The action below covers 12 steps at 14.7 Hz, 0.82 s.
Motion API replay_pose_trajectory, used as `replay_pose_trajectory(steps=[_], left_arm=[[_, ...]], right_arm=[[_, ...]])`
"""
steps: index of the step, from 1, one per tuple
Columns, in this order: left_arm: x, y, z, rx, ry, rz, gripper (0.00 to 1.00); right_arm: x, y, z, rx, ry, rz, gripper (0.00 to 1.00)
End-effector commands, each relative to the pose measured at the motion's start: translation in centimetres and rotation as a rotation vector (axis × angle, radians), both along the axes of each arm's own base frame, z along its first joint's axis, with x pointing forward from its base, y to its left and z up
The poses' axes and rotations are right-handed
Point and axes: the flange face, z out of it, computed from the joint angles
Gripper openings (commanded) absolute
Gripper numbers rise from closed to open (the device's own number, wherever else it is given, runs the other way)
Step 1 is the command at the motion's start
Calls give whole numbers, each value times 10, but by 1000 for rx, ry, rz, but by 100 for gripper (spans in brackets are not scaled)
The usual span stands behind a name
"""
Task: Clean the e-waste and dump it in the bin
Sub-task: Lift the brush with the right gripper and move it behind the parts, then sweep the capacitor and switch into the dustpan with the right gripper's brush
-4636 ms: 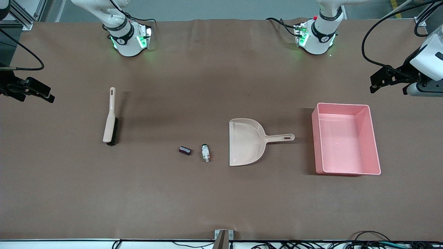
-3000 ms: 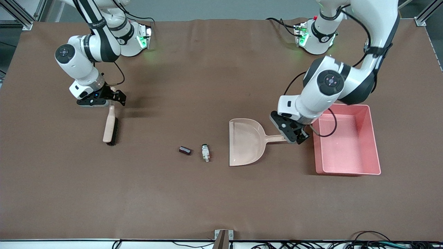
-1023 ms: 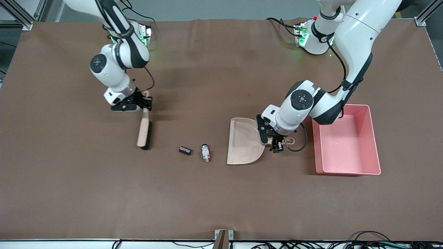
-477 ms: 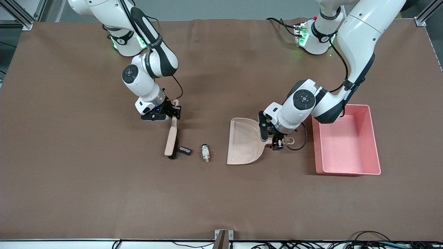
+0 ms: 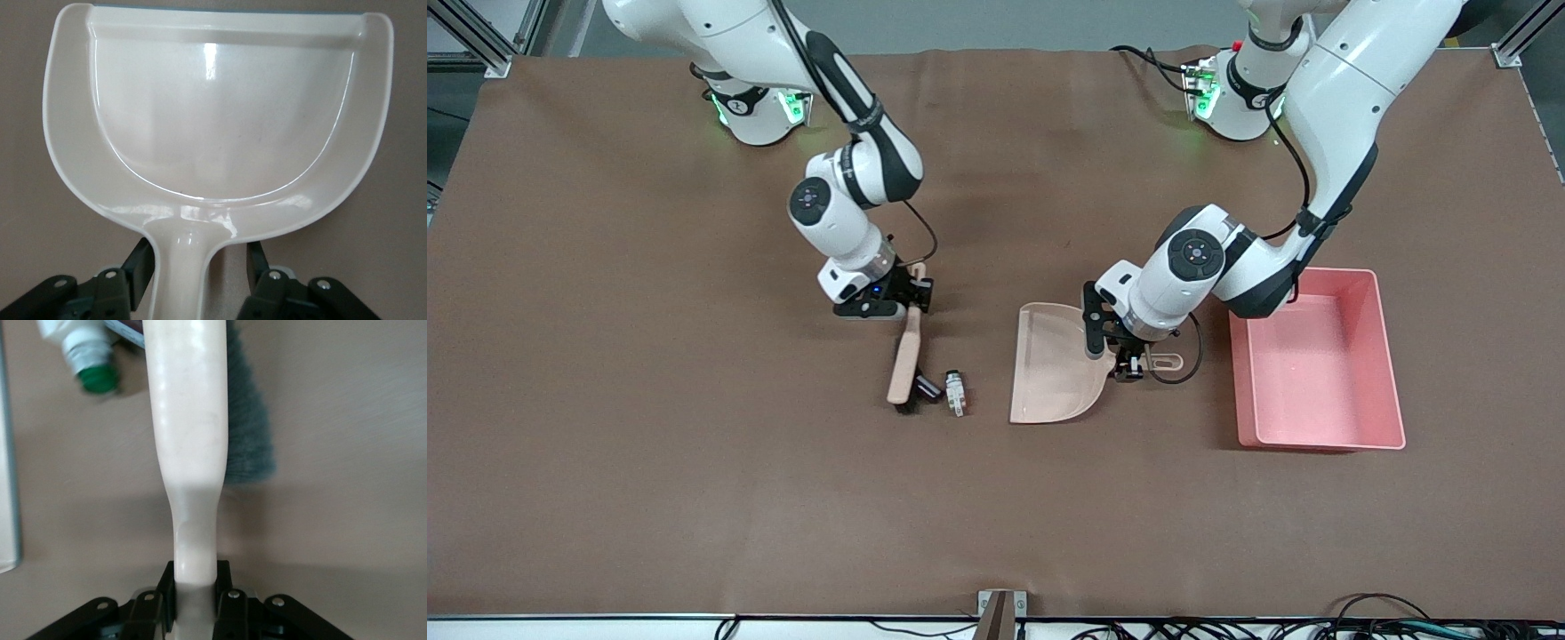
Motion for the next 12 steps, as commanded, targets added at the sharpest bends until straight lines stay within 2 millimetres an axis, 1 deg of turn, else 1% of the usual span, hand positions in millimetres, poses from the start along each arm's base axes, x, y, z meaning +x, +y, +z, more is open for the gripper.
replay_pose_trajectory(steps=[1, 2, 4, 6, 7, 8, 9, 11, 12], left_arm=[[8, -3, -4, -18, -23, -22, 56], [9, -4, -5, -19, -22, -23, 51], [9, -4, -4, -19, -25, -25, 33], [9, -4, -4, -19, -25, -25, 24], [10, -4, -3, -20, -27, -22, 18], [10, -4, -2, -21, -27, -17, 15], [12, -5, -1, -22, -30, -15, 14], [11, -7, 0, -23, -29, -11, 10], [10, -9, 0, -23, -29, -13, 10]], right_arm=[[0, 47, 0, 32, 79, -16, 0], [1, 61, 8, 44, 100, -24, 0], [-4, 91, 7, 52, 139, -50, 0], [-11, 134, 17, 41, 180, -78, 0], [-15, 162, 25, -10, 192, -91, 0], [-20, 188, 38, -67, 192, -125, 0], [-20, 204, 48, -114, 186, -161, 0], [-22, 214, 58, -130, 184, -190, 0], [-24, 211, 58, -155, 201, -179, 0]])
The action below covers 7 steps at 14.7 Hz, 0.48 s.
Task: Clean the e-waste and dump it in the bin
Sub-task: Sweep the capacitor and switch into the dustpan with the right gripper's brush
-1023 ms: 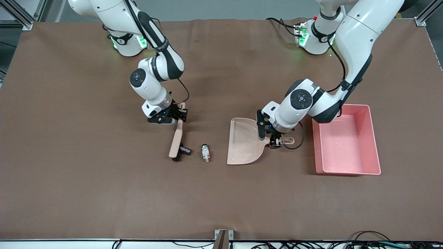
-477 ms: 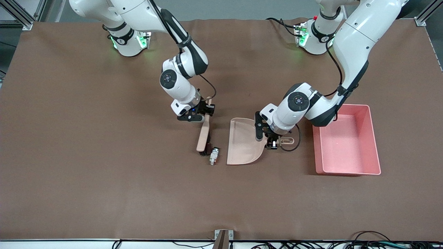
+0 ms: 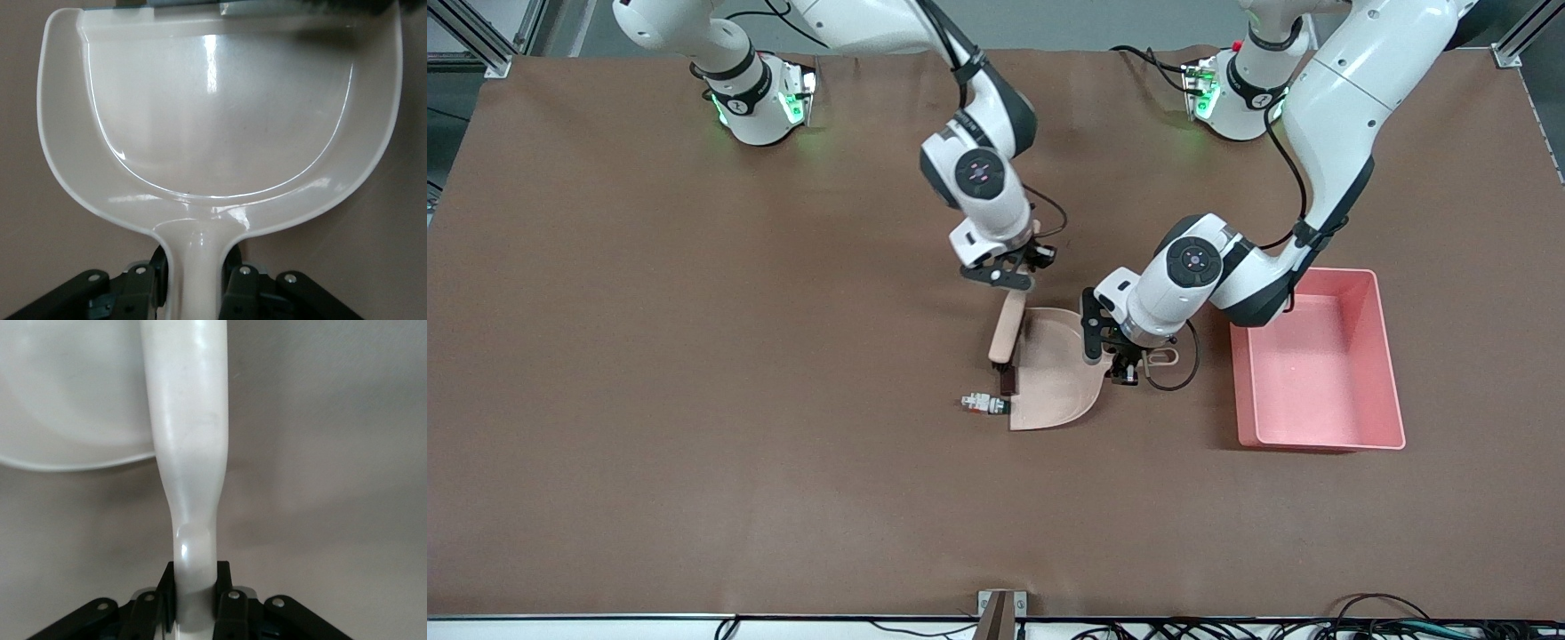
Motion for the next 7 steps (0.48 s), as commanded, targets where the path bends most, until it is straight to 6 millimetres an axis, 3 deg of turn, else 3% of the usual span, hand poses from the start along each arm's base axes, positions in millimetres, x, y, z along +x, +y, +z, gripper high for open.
replay_pose_trajectory(steps=[1, 4, 6, 7], left_arm=[[2, -13, 7, -11, -19, -15, 9], [4, -16, 11, -14, -25, -15, 8], [3, -16, 10, -16, -22, -12, 8], [4, -16, 11, -17, -20, -5, 8]], right_arm=[[15, -8, 3, -63, 26, -9, 0], [44, -35, 19, -59, 37, 22, 0], [71, -69, 41, -51, 55, 59, 0], [80, -84, 43, -48, 52, 81, 0]])
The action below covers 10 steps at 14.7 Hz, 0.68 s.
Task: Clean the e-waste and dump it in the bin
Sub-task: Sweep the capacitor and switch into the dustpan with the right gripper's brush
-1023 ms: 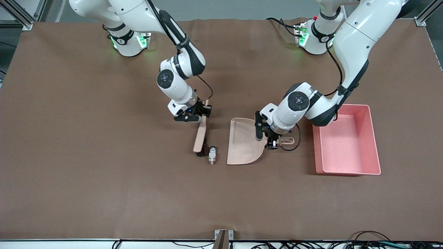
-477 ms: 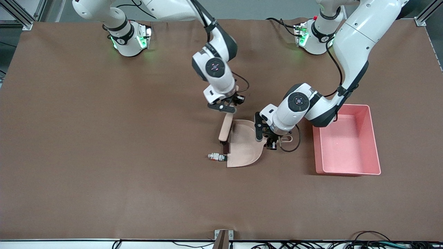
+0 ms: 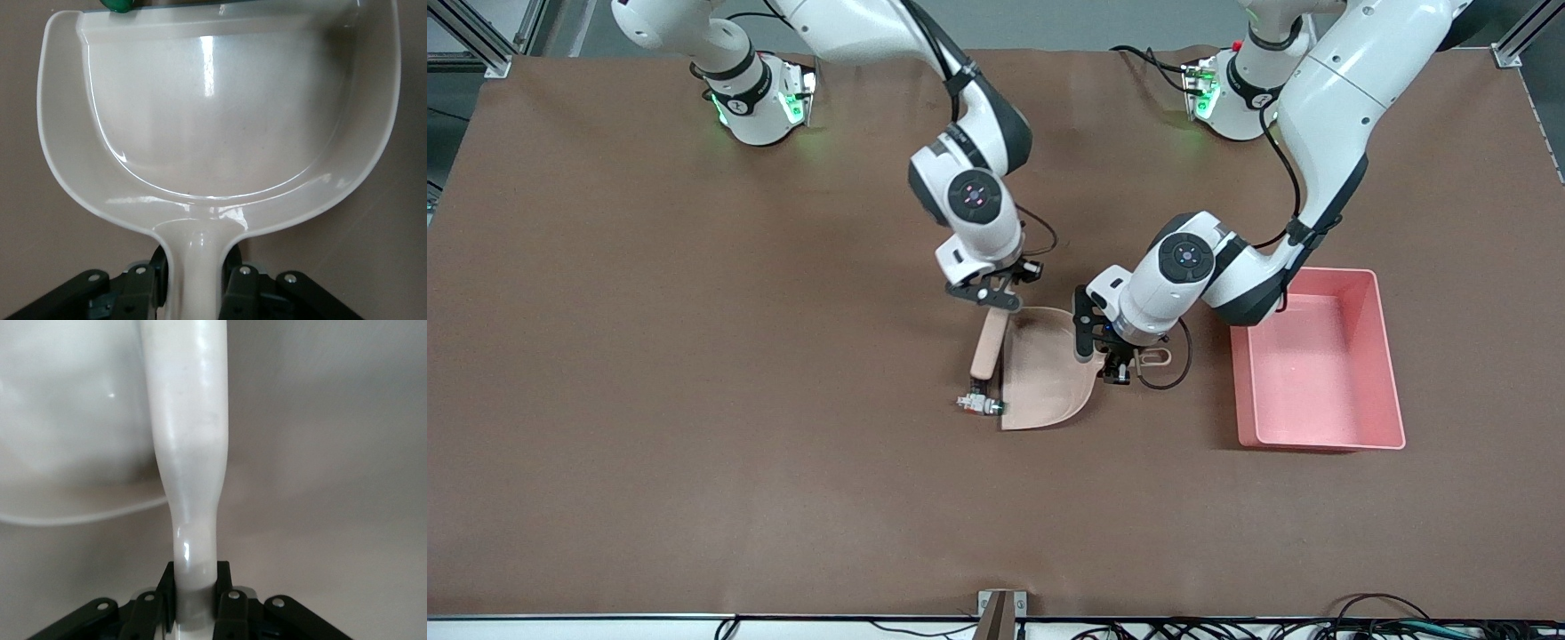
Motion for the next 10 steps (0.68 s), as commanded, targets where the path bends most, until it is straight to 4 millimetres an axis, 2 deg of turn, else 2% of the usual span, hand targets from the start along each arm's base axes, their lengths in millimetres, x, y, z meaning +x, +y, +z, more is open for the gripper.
replay_pose_trajectory(steps=[1, 5, 8, 10], left_arm=[[4, -3, 3, -7, -1, 19, 8], [7, -2, 6, 10, 11, 35, 8], [11, -5, 12, 22, 19, 47, 8], [14, -8, 16, 45, 29, 71, 8]], right_arm=[[25, -47, 26, 9, -6, 67, 0], [59, -89, 18, -67, -80, 197, 0], [78, -97, -14, -78, -118, 260, 0], [94, -100, -20, -70, -121, 302, 0]])
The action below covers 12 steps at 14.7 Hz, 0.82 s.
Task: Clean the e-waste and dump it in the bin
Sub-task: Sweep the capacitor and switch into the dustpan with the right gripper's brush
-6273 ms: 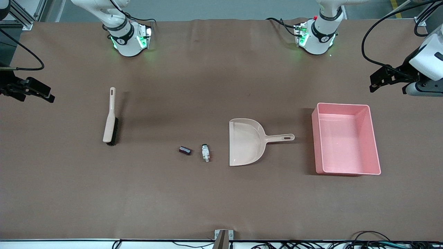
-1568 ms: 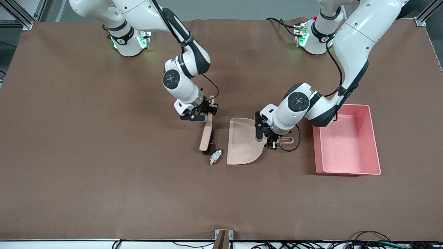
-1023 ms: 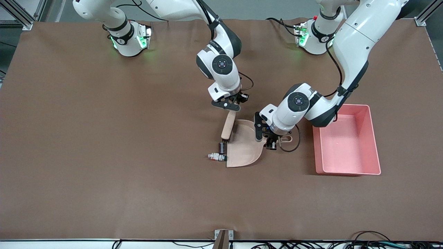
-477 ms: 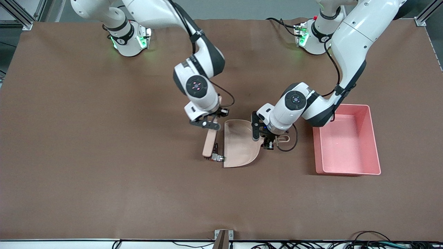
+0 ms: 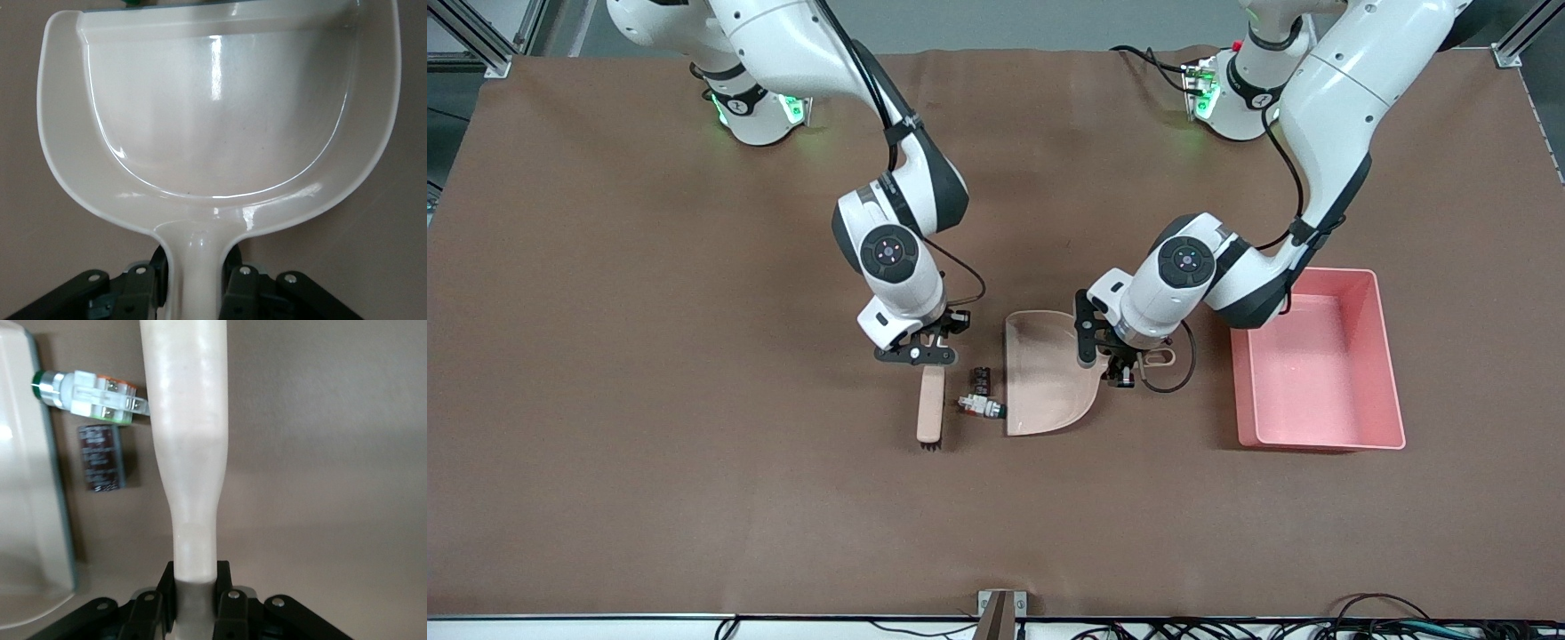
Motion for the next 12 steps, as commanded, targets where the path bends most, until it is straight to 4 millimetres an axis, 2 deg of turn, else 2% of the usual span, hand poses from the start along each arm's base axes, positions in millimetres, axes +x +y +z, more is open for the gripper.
replay_pose_trajectory(steps=[1, 7, 12], left_arm=[[5, -13, 6, 19, 11, 14, 8], [3, -22, -1, 22, 18, 4, 8], [1, -25, -2, 24, 20, -1, 7]], right_arm=[[15, 1, -15, -12, 6, 56, 0], [-7, 40, -31, -28, 87, 82, 0], [-24, 58, -41, -31, 101, 107, 0]])
